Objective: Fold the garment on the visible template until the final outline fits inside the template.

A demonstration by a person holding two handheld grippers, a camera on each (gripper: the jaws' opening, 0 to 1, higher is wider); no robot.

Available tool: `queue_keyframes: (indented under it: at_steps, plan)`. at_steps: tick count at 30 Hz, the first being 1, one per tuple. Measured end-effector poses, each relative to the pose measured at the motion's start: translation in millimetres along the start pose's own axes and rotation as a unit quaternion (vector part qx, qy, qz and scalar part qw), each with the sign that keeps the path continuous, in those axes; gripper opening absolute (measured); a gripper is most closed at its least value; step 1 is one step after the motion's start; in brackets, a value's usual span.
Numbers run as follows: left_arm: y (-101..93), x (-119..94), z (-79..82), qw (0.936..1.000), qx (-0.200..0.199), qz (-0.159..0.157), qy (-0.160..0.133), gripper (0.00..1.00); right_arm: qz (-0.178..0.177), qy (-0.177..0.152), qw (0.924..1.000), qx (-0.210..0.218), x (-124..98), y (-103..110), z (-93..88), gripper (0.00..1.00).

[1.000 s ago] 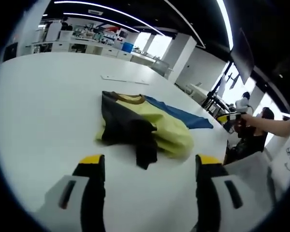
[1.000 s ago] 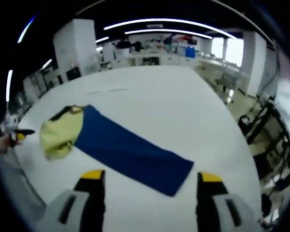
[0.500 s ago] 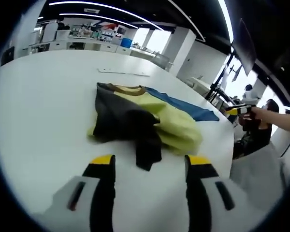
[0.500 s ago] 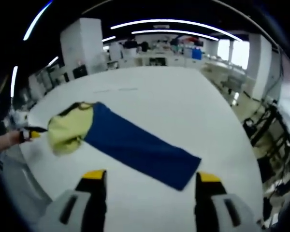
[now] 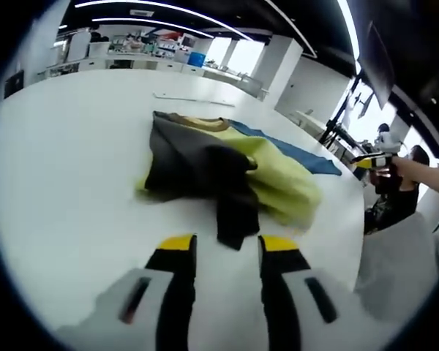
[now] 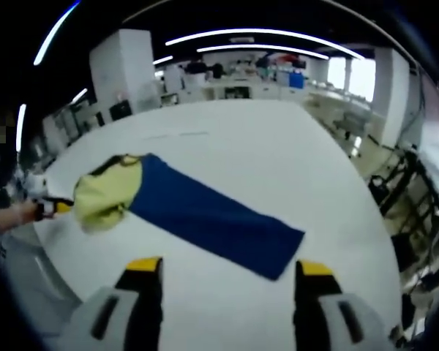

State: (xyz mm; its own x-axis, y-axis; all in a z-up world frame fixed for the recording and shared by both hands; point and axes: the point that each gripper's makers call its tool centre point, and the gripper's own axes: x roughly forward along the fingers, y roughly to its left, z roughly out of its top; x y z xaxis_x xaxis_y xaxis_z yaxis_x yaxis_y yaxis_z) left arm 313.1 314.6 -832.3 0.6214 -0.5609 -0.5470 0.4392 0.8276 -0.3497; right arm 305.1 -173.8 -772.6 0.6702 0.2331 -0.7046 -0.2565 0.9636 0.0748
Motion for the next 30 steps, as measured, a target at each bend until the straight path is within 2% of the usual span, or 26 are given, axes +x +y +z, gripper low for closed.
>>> queue_keyframes:
  at_steps: [3,6,13,17,19,22,30]
  plan:
    - [-2.4,4.1,1.2,1.0,0.007,0.0,-0.001,0.22,0.0,0.001,1.0,0.0,-3.2,2.2,-3.0,0.72]
    - [-7.5,6.2,-1.4,0.9994,0.035,0.001,0.003,0.15,-0.001,0.0,1.0,0.004,-4.7,2.7,-3.9,0.72]
    - [-4.0,6.9,-1.3,0.9985,0.053,0.007,0.001,0.02,-0.001,0.002,0.9999,0.01,-5.2,4.0,-9.1,0.7]
    - [-2.8,6.6,-1.0,0.9991,0.04,0.009,0.001,0.0,0.001,0.004,0.9999,0.011,-7.5,7.8,-11.0,0.7]
    - [-1.4,2.6,1.1,0.9994,0.033,0.009,-0.002,0.0,0.003,0.004,0.9999,0.012,-5.8,6.7,-10.8,0.7]
    - [-1.4,-8.9,10.9,0.9998,-0.003,0.007,-0.016,0.0,0.004,0.006,0.9999,0.008,-3.8,7.8,-10.6,0.7]
    - [14.5,-43.8,16.9,0.9998,-0.007,0.013,-0.015,0.0,0.017,0.004,0.9998,0.004,4.5,15.8,-5.4,0.69]
